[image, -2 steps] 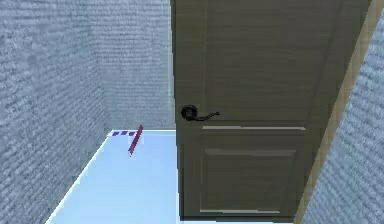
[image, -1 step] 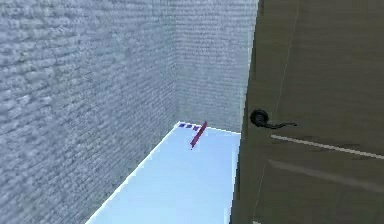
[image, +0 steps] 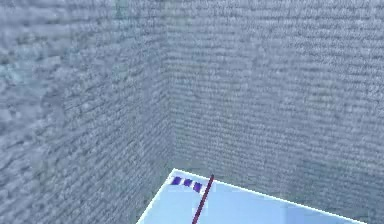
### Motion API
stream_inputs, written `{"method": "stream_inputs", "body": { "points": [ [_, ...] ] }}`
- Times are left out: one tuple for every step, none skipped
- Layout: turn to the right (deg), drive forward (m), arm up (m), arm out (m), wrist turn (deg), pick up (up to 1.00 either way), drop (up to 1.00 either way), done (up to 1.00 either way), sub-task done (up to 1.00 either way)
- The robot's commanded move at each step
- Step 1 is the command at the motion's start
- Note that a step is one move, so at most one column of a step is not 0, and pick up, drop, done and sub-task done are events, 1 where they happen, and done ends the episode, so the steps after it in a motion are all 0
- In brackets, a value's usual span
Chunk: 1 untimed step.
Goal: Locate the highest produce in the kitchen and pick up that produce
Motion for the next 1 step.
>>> {"method": "stream_inputs", "body": {
  "points": [
    [-12.0,0.00,0.00,0.00,0.0,0.00,0.00,0.00,0.00]
  ]
}}
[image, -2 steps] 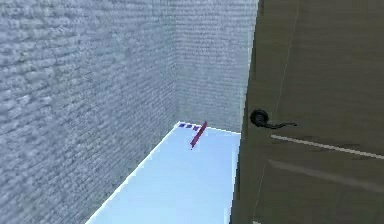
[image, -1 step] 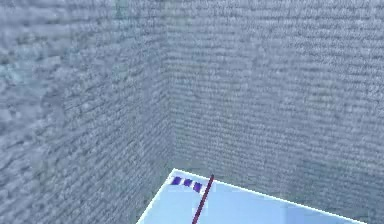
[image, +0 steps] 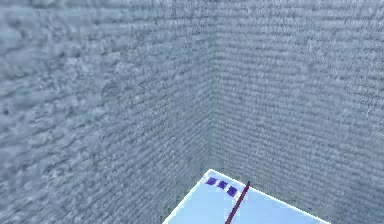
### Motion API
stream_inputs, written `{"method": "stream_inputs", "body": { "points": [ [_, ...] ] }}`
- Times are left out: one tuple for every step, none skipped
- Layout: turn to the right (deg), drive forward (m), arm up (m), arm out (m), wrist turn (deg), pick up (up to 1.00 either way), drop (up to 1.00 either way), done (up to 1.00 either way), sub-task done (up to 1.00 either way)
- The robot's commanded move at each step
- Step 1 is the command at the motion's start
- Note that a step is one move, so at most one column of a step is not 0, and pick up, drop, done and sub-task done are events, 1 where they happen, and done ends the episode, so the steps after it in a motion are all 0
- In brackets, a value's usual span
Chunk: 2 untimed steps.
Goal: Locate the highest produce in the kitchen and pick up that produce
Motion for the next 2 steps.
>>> {"method": "stream_inputs", "body": {
  "points": [
    [0.0,0.10,0.00,0.00,0.0,0.00,0.00,0.00,0.00],
    [30.0,0.00,0.00,0.00,0.0,0.00,0.00,0.00,0.00]
  ]
}}
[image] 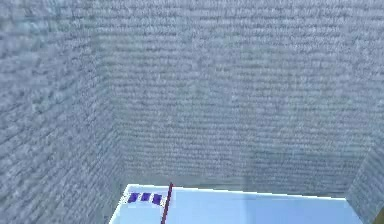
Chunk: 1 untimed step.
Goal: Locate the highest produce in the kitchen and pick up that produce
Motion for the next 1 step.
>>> {"method": "stream_inputs", "body": {
  "points": [
    [0.0,0.30,0.00,0.00,0.0,0.00,0.00,0.00,0.00]
  ]
}}
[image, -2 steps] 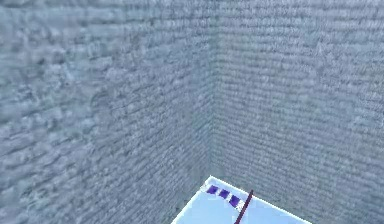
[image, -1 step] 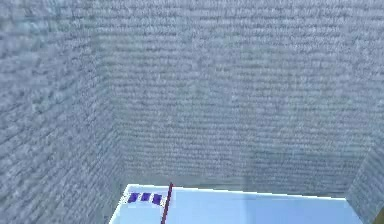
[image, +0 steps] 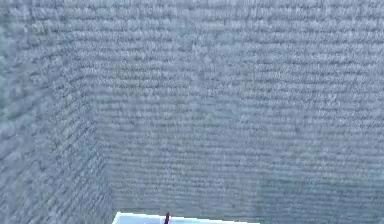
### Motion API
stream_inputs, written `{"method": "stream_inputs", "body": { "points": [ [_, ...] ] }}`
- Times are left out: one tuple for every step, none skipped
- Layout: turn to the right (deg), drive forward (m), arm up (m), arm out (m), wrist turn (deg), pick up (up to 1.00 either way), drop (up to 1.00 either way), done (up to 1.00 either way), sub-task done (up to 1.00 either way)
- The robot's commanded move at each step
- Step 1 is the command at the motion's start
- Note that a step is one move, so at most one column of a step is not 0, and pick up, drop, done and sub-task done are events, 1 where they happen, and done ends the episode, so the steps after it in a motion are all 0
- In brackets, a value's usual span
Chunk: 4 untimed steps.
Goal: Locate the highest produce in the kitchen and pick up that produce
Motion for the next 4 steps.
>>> {"method": "stream_inputs", "body": {
  "points": [
    [45.0,0.00,0.00,0.00,0.0,0.00,0.00,0.00,0.00],
    [24.0,0.00,0.00,0.00,0.0,0.00,0.00,0.00,0.00],
    [0.0,0.30,0.00,0.00,0.0,0.00,0.00,0.00,0.00],
    [-24.0,0.00,0.00,0.00,0.0,0.00,0.00,0.00,0.00]
  ]
}}
